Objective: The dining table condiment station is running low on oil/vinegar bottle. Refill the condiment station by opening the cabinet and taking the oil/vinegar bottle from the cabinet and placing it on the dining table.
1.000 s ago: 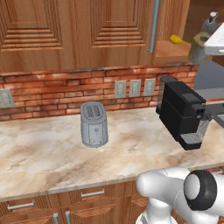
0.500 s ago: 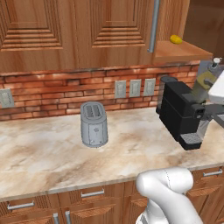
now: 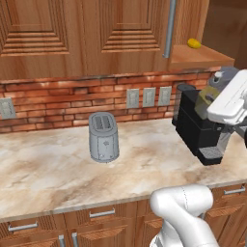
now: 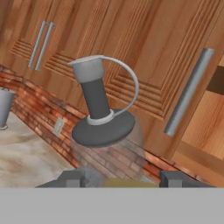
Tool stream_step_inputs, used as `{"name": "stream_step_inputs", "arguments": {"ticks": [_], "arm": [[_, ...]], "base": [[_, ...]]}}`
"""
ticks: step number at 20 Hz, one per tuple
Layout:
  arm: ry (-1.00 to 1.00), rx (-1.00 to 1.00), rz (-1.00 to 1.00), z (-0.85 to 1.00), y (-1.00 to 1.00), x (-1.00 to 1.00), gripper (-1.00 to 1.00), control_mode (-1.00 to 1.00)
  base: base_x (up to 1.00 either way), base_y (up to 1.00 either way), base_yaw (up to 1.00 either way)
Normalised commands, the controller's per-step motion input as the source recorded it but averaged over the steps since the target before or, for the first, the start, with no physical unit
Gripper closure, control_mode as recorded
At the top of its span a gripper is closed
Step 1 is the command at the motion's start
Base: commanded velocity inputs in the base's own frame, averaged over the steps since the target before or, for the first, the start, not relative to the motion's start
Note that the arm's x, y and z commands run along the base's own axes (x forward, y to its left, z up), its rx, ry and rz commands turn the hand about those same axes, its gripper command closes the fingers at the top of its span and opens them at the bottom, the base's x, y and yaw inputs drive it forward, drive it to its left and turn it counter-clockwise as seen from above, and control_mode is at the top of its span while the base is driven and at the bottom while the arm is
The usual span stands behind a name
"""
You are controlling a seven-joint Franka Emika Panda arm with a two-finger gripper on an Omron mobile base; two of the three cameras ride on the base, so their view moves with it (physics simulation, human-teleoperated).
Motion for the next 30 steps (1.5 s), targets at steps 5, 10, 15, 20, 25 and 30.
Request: {"name": "stream_step_inputs", "arguments": {"ticks": [5, 10, 15, 20, 25, 30], "arm": [[0.0, 0.0, 0.0, 0.0, 0.0, 0.04, 1.0, -1.0], [0.0, 0.0, 0.0, 0.0, 0.0, 0.04, 1.0, 1.0], [0.0, 0.0, 0.0, 0.0, 0.0, 0.0, 1.0, 1.0], [0.0, 0.0, 0.0, 0.0, 0.0, 0.0, 1.0, 1.0], [0.0, 0.0, 0.0, 0.0, 0.0, 0.0, 1.0, 1.0], [0.0, 0.0, 0.0, 0.0, 0.0, 0.0, 1.0, 1.0]], "base": [[0.0, 0.0, 0.0], [0.02, 0.0, -0.01], [-0.17, 0.02, -0.05], [-0.5, 0.13, 0.03], [-0.59, 0.07, 0.23], [-0.24, 0.13, 0.5]]}}
